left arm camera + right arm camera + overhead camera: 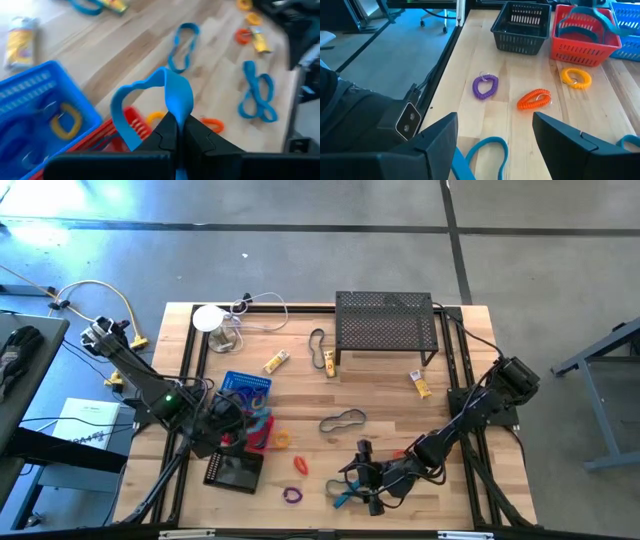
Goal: Pick & Place Office Desk Supplies
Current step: Put the blue rubber band into the bin
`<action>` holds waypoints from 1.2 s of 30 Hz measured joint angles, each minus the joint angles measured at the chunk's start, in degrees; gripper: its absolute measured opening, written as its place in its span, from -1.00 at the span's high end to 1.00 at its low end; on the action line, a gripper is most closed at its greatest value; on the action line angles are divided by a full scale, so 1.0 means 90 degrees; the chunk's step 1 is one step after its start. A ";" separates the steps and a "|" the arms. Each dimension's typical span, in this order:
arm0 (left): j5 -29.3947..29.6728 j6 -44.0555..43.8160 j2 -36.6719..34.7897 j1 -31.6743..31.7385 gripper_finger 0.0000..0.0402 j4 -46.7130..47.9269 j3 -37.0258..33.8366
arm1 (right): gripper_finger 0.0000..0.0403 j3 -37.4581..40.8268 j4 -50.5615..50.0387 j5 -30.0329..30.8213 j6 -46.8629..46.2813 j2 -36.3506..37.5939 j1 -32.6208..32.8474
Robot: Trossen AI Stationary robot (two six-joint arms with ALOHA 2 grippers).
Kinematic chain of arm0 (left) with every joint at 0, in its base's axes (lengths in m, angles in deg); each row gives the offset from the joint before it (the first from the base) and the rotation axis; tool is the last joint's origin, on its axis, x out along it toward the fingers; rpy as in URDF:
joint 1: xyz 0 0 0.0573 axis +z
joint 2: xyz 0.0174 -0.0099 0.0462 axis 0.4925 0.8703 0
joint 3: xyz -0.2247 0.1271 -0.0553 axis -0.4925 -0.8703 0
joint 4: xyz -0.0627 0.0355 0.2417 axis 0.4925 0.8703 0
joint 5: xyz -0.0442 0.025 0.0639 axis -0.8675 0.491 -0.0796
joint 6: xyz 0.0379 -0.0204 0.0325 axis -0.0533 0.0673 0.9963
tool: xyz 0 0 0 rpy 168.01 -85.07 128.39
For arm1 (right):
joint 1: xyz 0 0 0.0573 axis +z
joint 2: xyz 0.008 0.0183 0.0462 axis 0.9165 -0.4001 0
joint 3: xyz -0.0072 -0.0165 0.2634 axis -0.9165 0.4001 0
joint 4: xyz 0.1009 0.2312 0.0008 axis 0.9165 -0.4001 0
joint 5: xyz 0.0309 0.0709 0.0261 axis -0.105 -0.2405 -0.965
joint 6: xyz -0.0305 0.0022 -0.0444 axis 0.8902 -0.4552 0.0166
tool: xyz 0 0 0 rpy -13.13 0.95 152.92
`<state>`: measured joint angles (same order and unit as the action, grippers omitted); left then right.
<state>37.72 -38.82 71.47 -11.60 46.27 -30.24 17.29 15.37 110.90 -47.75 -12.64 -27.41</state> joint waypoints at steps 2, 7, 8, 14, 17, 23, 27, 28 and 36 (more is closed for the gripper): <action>-0.0046 -0.0264 0.0009 0.0000 0.99 0.0306 0.0000 | -0.22 0.0000 -0.0023 -0.0002 -0.0002 0.0000 0.0000; -0.0140 -0.0440 0.0012 -0.0071 0.99 0.0517 0.0000 | -0.22 0.0000 -0.0049 -0.0002 -0.0029 0.0000 0.0000; -0.0198 -0.0507 0.0012 -0.0087 0.99 0.0521 0.0000 | -0.22 0.0000 -0.0057 -0.0002 -0.0029 0.0000 0.0000; -0.0265 -0.0631 0.0014 -0.0212 0.99 0.0522 0.0000 | -0.22 0.0000 -0.0243 -0.0002 -0.0138 0.0000 0.0000; -0.0286 -0.0846 0.0014 -0.0295 0.99 0.0529 0.0000 | -0.22 0.0000 -0.0363 0.0000 -0.0219 0.0000 -0.0017; -0.0284 -0.1353 0.0014 -0.0374 0.99 0.0529 0.0000 | -0.22 0.0000 -0.0362 -0.0002 -0.0219 0.0000 -0.0017; -0.0284 -0.1443 0.0014 -0.0372 0.99 0.0580 0.0000 | -0.22 0.0000 -0.0360 -0.0002 -0.0219 0.0000 -0.0017; -0.0290 -0.1513 0.0014 -0.0372 0.99 0.0649 0.0000 | -0.22 0.0000 -0.0359 -0.0002 -0.0219 0.0000 -0.0017; -0.0599 -0.2588 0.0116 -0.0528 0.99 0.1191 0.0000 | -0.22 0.0000 -0.0362 -0.0001 -0.0219 0.0000 -0.0017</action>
<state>32.32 -62.11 72.52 -16.35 56.99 -30.24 17.29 12.11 110.90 -49.72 -12.64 -27.56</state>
